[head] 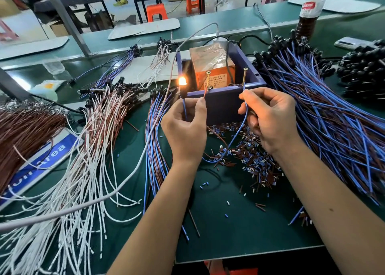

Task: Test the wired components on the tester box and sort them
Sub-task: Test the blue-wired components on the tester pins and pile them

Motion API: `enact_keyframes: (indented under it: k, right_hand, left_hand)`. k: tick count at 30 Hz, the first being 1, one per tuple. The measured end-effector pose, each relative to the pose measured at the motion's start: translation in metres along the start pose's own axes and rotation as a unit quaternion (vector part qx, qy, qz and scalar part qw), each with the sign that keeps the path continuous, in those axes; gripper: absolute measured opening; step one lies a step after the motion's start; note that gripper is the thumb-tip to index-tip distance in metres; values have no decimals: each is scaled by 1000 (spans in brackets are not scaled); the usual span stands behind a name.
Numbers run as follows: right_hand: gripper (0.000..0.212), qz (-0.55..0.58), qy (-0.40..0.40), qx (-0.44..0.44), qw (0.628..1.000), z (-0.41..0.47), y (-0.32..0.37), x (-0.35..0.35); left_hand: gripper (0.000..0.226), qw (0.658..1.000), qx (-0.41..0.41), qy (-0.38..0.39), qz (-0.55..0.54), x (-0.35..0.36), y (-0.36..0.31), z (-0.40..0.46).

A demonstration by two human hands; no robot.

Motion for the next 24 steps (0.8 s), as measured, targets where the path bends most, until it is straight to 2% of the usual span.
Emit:
enact_keyframes:
  k: [10, 15, 18, 20, 22, 23, 24]
  right_hand:
    - [16, 36, -3, -18, 999, -3, 7, -2]
    - [17, -14, -61, -50, 997, -5, 27, -28]
    - [17, -86, -138, -58, 985, -5, 52, -67]
    - [8, -169, -226, -76, 956, -7, 77, -97]
    - [15, -305, -328, -134, 884, -18, 113, -122]
    - [22, -370, -350, -180, 842, -24, 130, -126]
    - [24, -418, -335, -225, 814, -29, 146, -120]
  left_hand:
    - [22, 1000, 4, -23, -17, -5, -5, -4]
    - [22, 999, 10, 30, -10, 16, -30, -8]
    - [24, 995, 20, 90, 30, 52, -57, -7]
    - [28, 990, 16, 131, 47, 79, -75, -9]
    - [33, 987, -12, 159, 29, 106, -89, -12]
    - [35, 984, -40, 176, 5, 120, -94, -15]
    - [37, 978, -74, 195, -21, 133, -98, -17]
Point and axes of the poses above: each hand's wrist, its own z-axis towards the middle knuckle, its own x-axis out of the palm, y = z × x, the point moved 6 cm from there along z, towards the middle knuckle, and after that the axes turned 6 degrees about z, right-handed, at the moved point
